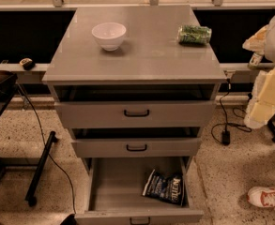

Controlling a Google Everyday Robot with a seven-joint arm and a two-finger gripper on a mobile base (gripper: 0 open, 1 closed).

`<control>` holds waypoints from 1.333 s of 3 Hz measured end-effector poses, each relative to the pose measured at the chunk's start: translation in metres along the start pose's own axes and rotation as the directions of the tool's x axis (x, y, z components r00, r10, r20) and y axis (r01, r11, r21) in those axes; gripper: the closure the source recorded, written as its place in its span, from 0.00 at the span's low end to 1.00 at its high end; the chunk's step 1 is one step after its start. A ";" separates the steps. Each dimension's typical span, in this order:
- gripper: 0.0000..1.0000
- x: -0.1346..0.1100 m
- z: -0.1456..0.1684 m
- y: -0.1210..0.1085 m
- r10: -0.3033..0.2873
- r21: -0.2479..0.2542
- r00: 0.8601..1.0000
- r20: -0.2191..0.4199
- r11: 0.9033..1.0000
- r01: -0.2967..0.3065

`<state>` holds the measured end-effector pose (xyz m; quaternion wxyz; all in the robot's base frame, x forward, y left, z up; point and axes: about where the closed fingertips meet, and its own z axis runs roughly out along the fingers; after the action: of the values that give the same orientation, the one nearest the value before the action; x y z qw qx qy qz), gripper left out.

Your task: Pick blue chip bag from bottom drawer and place on counter

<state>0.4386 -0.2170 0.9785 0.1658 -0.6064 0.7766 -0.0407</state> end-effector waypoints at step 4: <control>0.00 0.038 0.067 0.030 -0.010 0.066 1.000 0.024 0.998 0.008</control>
Offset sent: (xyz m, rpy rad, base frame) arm 0.0236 -0.0116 -0.1658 0.1211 -0.2035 0.0824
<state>0.4230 -0.2363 0.8993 0.1948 -0.6044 0.7702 -0.0598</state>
